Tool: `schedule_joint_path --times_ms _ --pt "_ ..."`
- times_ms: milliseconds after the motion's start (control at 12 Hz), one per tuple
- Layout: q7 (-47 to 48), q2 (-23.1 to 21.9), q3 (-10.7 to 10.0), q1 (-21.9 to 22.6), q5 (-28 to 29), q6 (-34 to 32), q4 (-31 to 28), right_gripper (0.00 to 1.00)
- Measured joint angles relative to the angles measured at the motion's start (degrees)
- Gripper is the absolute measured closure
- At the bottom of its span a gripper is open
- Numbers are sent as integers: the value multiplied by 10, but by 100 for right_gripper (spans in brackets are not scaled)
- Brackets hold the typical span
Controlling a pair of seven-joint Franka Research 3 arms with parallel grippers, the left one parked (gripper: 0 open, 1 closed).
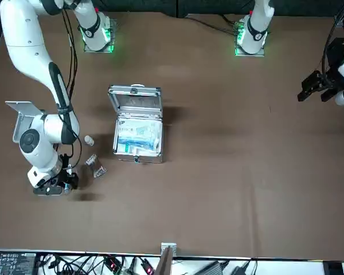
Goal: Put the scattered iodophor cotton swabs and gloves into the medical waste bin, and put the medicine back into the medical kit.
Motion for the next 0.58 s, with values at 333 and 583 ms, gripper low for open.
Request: schedule_joint_path --times_ms 333,583 --pt "1 18 0 0 0 31 0 30" --pt "1 28 -1 -4 0 49 0 34"
